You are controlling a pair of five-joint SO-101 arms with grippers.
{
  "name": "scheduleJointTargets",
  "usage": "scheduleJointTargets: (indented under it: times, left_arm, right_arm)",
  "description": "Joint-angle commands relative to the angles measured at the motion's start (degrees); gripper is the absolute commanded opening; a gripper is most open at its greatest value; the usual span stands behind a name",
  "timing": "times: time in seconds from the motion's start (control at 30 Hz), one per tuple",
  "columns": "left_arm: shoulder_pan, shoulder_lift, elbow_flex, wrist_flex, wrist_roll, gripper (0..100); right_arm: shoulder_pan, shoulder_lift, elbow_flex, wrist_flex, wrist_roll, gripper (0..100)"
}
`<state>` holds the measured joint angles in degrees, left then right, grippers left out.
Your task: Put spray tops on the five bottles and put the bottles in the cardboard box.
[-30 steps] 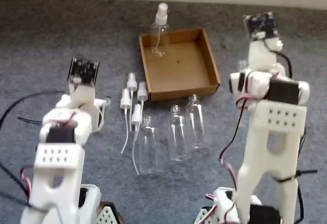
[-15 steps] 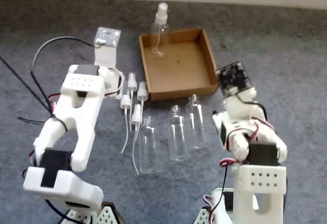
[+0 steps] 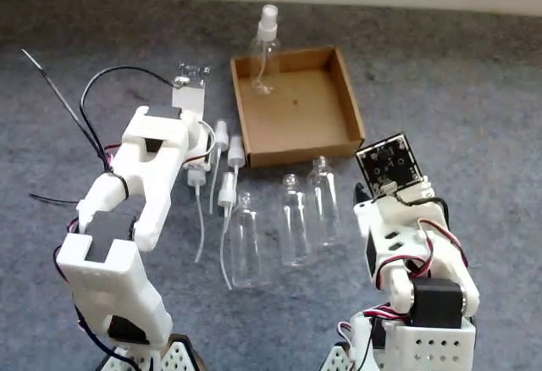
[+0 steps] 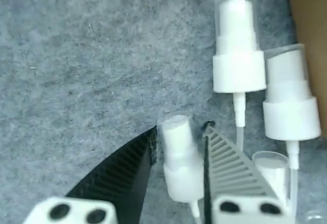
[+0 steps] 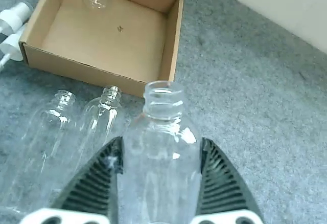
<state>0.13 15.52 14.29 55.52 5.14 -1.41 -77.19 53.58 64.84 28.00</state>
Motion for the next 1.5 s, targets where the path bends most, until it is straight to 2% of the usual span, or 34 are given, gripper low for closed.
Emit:
scheduleJointTargets:
  times: [0.0, 0.1, 0.23, 0.33, 0.47, 0.67, 0.8, 0.87, 1.0, 1.2, 1.33, 1.47]
  left_arm:
    - [0.7, -0.4, -1.5, -0.3, 0.3, 11]
    - [-0.1, -0.8, -1.5, -0.1, 0.4, 11]
    - [-3.0, -1.5, -2.3, -0.1, 0.3, 7]
    - [-5.5, -5.1, -2.2, 0.0, 0.3, 7]
    - [-8.3, -15.2, -2.3, 2.1, 0.2, 7]
    - [-8.0, -37.1, -4.8, 9.0, 0.5, 7]
    - [-3.9, -52.4, -7.5, 9.1, 0.8, 7]
    - [-0.3, -58.9, -9.3, 9.1, 2.7, 7]
    - [6.8, -66.8, -13.1, 9.1, 3.7, 7]
    - [11.4, -63.4, -19.9, 8.0, 3.9, 7]
    - [15.5, -59.8, -22.2, 3.0, 3.9, 6]
    - [22.5, -57.5, -21.9, -1.8, 3.4, 0]
  right_arm:
    - [-0.1, 1.7, -0.8, -1.4, -4.3, 0.5]
    - [-3.4, 4.8, -1.0, -1.4, -7.4, 0.5]
    - [-11.7, 9.2, -1.2, -1.9, -12.6, 0.5]
    - [-16.5, 11.3, -2.1, -5.8, -16.8, 0.5]
    - [-20.5, 13.8, -2.2, -10.7, -19.3, 0.5]
    - [-25.4, 15.1, -1.7, -10.9, -19.3, 0.5]
    - [-29.6, 13.4, -1.6, -14.2, -20.4, 0.5]
    - [-32.1, 12.9, -0.9, -17.0, -24.4, 0.5]
    - [-35.0, 11.6, 3.2, -23.6, -26.6, 0.5]
    - [-35.2, 3.8, 12.5, -32.3, -26.7, 0.5]
    - [-35.2, -2.9, 18.1, -34.4, -26.7, 0.5]
    - [-35.2, -8.0, 21.5, -34.7, -26.7, 0.5]
